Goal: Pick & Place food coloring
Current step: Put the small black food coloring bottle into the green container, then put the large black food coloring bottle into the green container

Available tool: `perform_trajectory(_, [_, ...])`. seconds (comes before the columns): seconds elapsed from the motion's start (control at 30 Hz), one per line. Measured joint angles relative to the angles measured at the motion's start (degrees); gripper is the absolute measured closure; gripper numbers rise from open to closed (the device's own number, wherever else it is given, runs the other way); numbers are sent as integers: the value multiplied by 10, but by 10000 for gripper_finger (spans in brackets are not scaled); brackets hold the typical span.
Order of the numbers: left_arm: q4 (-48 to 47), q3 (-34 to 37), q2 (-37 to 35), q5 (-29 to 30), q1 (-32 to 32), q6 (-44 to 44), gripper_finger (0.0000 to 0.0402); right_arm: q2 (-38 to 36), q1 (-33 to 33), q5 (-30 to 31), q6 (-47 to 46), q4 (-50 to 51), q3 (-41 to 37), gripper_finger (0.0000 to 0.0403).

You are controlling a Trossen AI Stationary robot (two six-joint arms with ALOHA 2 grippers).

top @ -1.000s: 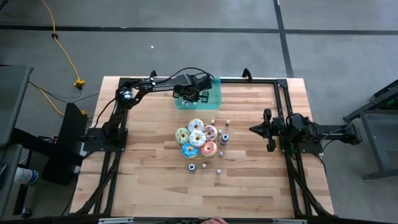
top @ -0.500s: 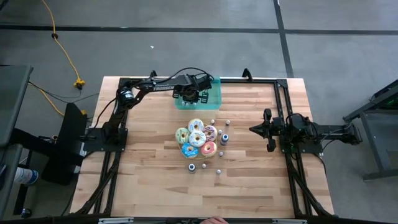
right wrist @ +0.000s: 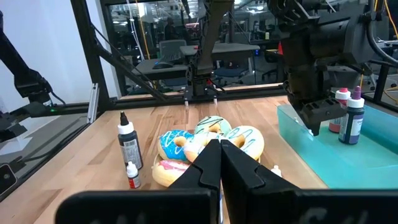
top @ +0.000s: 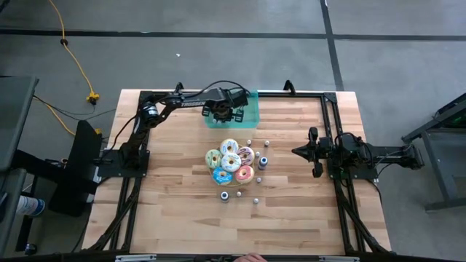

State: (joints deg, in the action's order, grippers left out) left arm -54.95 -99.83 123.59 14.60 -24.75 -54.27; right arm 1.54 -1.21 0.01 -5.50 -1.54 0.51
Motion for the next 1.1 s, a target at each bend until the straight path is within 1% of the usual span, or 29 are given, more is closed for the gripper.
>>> perform_trajectory(0.1, [-8, 0, 0, 0, 0, -5, 360, 0, 0, 0, 0, 0, 0, 402])
perform_trajectory(0.2, [-11, 0, 0, -1, 0, -5, 348, 0, 0, 0, 0, 0, 0, 402])
perform_trajectory(0.57, [-22, 1, 1, -1, 0, -15, 274, 0, 0, 0, 0, 0, 0, 402])
perform_trajectory(0.77, [-21, 0, 1, 5, 0, -14, 244, 0, 0, 0, 0, 0, 0, 402])
perform_trajectory(0.9, [-22, -18, 1, 7, 0, 13, 233, 0, 0, 0, 0, 0, 0, 402])
perform_trajectory(1.1, [-33, -57, 1, 14, 0, 39, 231, 0, 0, 0, 0, 0, 0, 402])
